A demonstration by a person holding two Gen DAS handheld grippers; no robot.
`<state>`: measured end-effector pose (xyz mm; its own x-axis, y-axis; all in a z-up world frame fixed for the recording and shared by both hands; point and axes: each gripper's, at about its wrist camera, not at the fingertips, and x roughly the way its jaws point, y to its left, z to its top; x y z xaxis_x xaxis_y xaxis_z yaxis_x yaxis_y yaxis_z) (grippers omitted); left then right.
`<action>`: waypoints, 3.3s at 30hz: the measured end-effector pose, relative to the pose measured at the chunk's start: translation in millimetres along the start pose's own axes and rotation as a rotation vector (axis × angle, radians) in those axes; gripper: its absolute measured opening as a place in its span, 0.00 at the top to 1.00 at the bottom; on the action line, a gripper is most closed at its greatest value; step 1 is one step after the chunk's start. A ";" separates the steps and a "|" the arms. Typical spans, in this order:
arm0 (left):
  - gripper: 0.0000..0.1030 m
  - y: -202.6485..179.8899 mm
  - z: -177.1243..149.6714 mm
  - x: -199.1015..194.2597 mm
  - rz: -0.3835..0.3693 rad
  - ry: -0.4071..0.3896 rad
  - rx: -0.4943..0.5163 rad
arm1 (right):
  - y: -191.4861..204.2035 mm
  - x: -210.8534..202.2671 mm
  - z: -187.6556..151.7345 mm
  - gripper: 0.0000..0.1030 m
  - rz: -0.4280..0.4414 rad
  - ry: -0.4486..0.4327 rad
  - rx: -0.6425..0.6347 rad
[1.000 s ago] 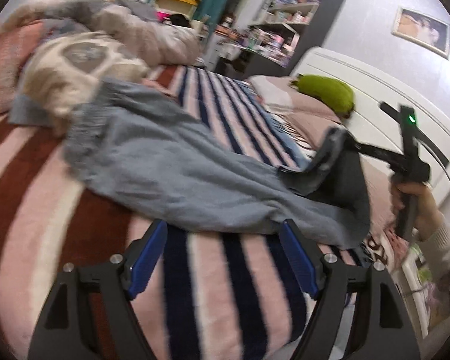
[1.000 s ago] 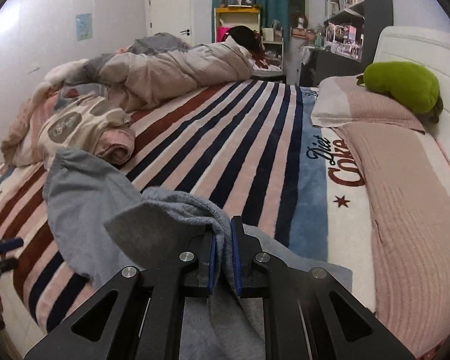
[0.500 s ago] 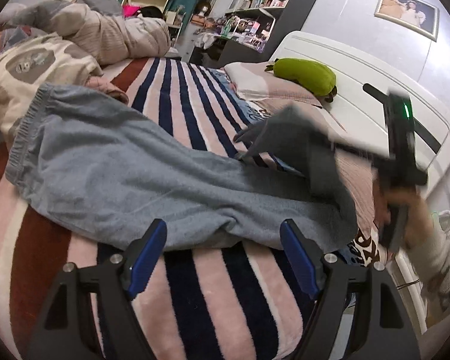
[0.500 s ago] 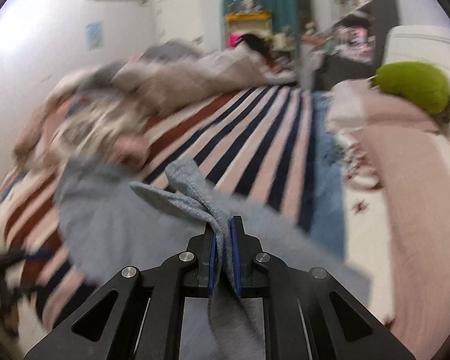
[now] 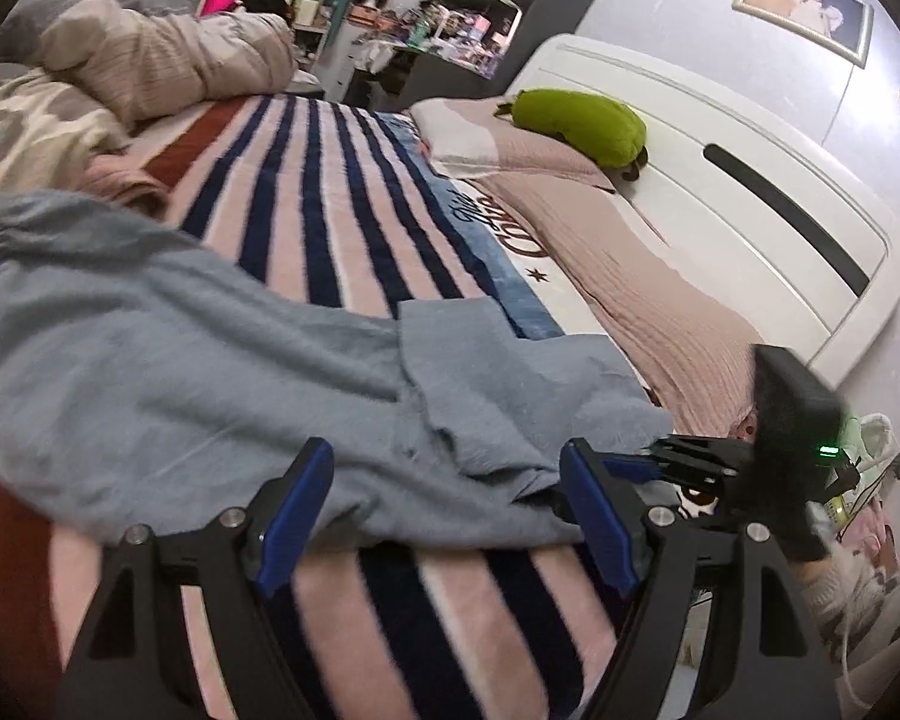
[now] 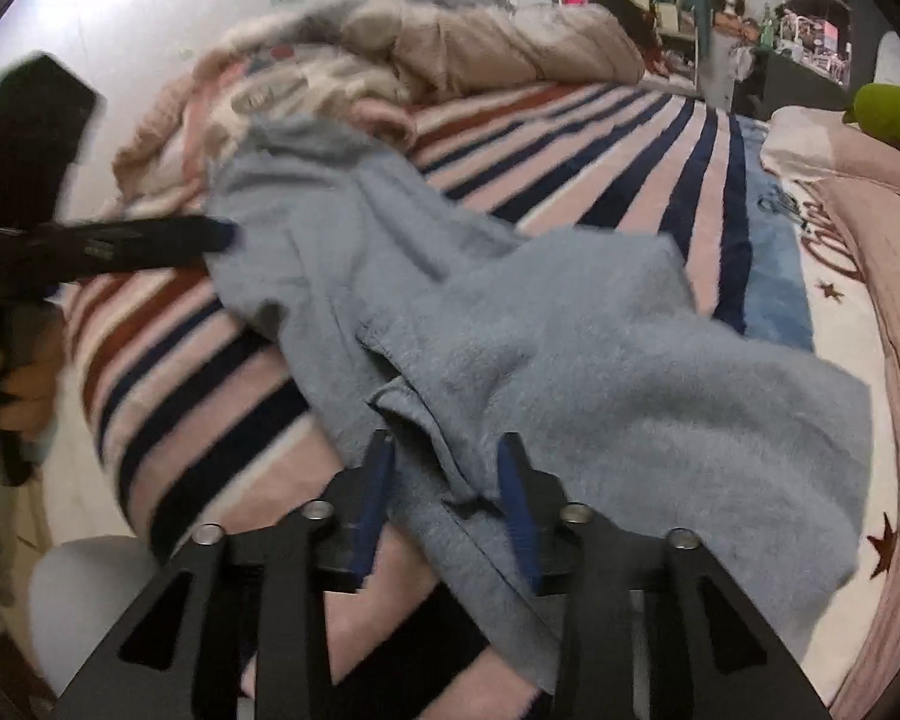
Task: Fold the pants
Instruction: 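Lower the cuff onto the pants and open the right gripper, then press the folded pants flat with the left gripper, then grasp the waistband edge of the folded grey pants with the left gripper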
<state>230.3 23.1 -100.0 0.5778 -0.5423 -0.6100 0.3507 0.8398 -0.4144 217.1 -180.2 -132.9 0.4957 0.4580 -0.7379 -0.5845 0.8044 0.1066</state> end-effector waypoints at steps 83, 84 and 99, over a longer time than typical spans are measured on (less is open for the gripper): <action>0.57 18.0 -11.3 44.3 0.025 0.117 0.006 | -58.4 -30.0 -8.0 0.63 0.079 -0.190 0.303; 0.57 16.0 -10.7 47.2 0.032 0.119 0.020 | -58.9 -29.2 -8.9 0.63 0.080 -0.186 0.303; 1.00 -5.8 0.1 38.2 0.245 0.080 0.171 | -73.3 -32.2 -23.0 0.63 0.092 -0.178 0.347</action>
<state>250.4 -2.5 -120.8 0.6031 -0.3177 -0.7317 0.3307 0.9343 -0.1332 229.2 -262.6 -132.3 0.5726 0.5681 -0.5910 -0.3953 0.8229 0.4081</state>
